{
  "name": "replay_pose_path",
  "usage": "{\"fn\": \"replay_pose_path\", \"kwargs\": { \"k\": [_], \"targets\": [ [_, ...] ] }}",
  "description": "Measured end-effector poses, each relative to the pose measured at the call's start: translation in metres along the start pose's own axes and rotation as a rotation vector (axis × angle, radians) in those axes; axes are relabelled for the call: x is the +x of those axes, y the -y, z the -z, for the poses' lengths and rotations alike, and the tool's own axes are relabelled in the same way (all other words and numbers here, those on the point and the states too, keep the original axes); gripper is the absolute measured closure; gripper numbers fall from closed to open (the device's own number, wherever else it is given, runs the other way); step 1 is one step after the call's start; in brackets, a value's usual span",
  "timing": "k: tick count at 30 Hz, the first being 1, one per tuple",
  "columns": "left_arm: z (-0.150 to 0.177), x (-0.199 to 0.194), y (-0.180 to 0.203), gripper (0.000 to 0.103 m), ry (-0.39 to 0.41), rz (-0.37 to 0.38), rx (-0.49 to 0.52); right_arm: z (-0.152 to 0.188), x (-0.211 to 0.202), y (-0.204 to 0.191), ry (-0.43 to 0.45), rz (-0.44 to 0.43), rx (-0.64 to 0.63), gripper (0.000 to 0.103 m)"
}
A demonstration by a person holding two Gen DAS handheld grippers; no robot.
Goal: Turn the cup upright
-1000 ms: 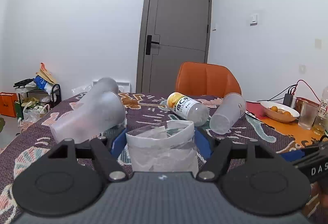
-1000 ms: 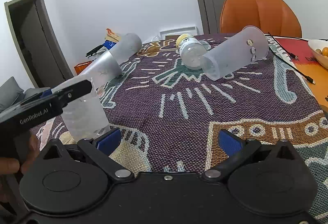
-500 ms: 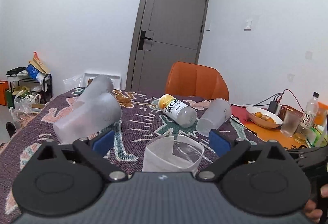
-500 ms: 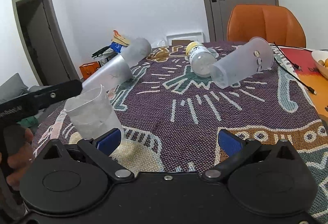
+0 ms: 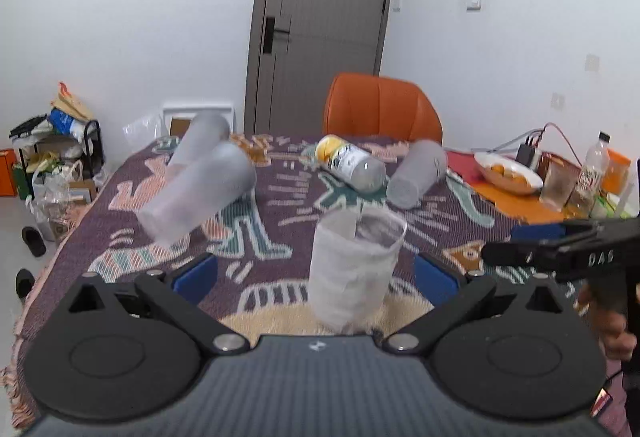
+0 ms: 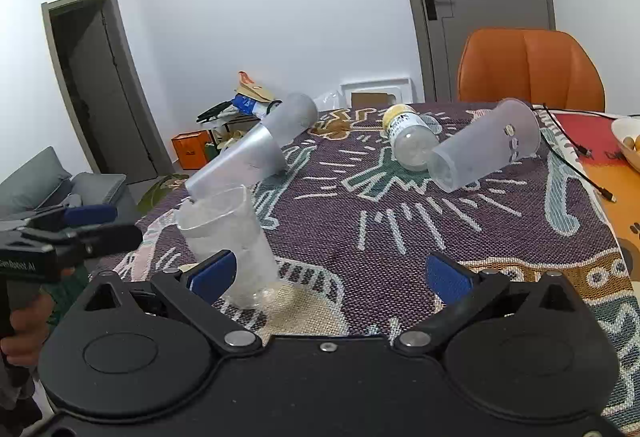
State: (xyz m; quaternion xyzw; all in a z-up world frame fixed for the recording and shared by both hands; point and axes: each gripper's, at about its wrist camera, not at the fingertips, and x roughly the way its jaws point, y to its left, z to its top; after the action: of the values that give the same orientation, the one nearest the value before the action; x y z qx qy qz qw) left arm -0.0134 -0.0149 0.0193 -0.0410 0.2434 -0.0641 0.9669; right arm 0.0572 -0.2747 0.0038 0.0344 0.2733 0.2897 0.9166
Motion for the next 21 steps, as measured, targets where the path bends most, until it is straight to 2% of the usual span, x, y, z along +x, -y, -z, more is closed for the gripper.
{"fn": "replay_pose_path", "kwargs": {
  "k": [7,21],
  "targets": [
    [0.008,-0.007,-0.013,0.000,-0.079,-0.010,-0.031,0.001,-0.011,-0.008,-0.013,-0.024,-0.018,0.000],
    [0.015,-0.013,-0.020,0.000,-0.112,-0.028,-0.045,0.006,-0.019,-0.013,-0.037,-0.041,-0.028,0.000]
  ]
}}
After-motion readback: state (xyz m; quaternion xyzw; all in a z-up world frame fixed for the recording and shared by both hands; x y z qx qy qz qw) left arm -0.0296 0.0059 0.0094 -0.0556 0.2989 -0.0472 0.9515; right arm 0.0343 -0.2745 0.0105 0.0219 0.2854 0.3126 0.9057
